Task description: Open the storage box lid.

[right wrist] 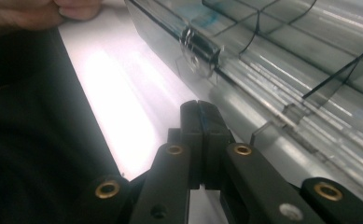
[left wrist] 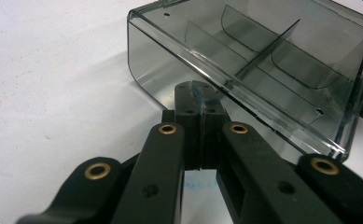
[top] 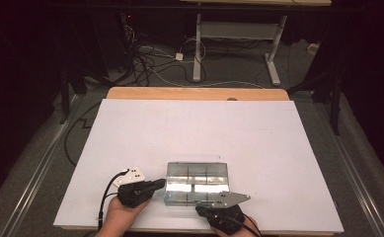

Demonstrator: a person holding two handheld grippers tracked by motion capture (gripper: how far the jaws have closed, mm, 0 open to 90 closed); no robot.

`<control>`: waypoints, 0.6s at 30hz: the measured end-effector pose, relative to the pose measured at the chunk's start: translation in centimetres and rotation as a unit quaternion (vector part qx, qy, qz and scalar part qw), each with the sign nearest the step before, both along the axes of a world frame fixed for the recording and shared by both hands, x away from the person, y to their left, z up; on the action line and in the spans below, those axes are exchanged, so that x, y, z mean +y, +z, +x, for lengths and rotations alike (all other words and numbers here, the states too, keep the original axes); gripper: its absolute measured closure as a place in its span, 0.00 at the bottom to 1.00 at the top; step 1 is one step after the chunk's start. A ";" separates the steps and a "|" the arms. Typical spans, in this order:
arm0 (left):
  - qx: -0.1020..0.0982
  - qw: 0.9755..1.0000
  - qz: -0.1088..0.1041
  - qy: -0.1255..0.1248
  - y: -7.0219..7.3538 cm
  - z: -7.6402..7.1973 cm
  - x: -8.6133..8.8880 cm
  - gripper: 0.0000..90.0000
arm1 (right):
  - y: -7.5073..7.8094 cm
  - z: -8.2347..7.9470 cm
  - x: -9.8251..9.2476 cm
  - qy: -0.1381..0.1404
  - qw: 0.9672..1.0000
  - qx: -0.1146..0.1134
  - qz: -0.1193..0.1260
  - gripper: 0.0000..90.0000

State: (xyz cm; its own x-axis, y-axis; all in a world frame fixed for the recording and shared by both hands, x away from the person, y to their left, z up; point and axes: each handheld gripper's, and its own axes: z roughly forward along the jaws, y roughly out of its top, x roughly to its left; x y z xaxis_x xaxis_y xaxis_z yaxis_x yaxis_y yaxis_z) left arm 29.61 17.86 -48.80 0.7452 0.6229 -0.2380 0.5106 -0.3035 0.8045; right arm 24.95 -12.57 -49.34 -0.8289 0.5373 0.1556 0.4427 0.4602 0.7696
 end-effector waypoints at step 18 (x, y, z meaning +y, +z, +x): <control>-0.003 1.000 0.002 -0.003 0.0 -0.1 -0.1 0.97 | 2.1 -0.2 -0.3 -0.006 0.997 -0.042 0.062 1.00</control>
